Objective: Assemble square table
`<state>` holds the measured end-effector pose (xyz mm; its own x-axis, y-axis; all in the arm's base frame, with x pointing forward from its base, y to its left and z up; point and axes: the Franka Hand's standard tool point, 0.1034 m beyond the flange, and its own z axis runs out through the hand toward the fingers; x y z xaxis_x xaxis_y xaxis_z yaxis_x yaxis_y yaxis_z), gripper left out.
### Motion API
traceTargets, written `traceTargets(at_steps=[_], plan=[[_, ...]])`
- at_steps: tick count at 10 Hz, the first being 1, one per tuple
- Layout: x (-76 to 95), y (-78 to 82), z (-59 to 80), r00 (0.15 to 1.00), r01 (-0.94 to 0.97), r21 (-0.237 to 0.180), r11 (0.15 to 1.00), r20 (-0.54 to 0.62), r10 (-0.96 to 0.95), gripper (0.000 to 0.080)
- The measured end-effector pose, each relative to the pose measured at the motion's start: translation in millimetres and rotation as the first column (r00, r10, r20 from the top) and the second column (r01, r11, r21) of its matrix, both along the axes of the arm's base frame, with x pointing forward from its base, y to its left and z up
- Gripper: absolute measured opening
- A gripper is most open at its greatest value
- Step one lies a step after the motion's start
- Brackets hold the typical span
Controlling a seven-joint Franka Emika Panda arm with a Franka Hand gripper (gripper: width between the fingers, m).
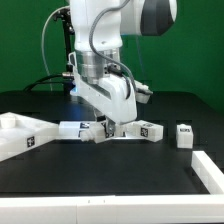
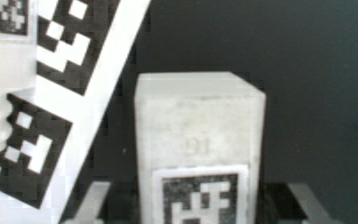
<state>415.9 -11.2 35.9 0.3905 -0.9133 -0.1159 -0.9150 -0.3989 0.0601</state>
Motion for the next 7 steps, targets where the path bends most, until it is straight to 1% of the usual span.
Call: traceTargets(at_steps=[3,5,6,7], plan=[[-2.6,-0.4,-2.0,1.000,-0.008,0.000,1.000,-0.005,0.008,0.0284],[-17.1,-5.8,-12.7,1.000,0.001,-0.012,1.000,-0.028,-0.001,0.0284],[-21.1,-8.6,-19.3,0.999,-0.002,-0.022,1.000,-0.034,0.001,0.0284],[-22.1,-10.6,-22.0,0.999,-0.015,-0.026,1.000,-0.032,0.014,0.0284]])
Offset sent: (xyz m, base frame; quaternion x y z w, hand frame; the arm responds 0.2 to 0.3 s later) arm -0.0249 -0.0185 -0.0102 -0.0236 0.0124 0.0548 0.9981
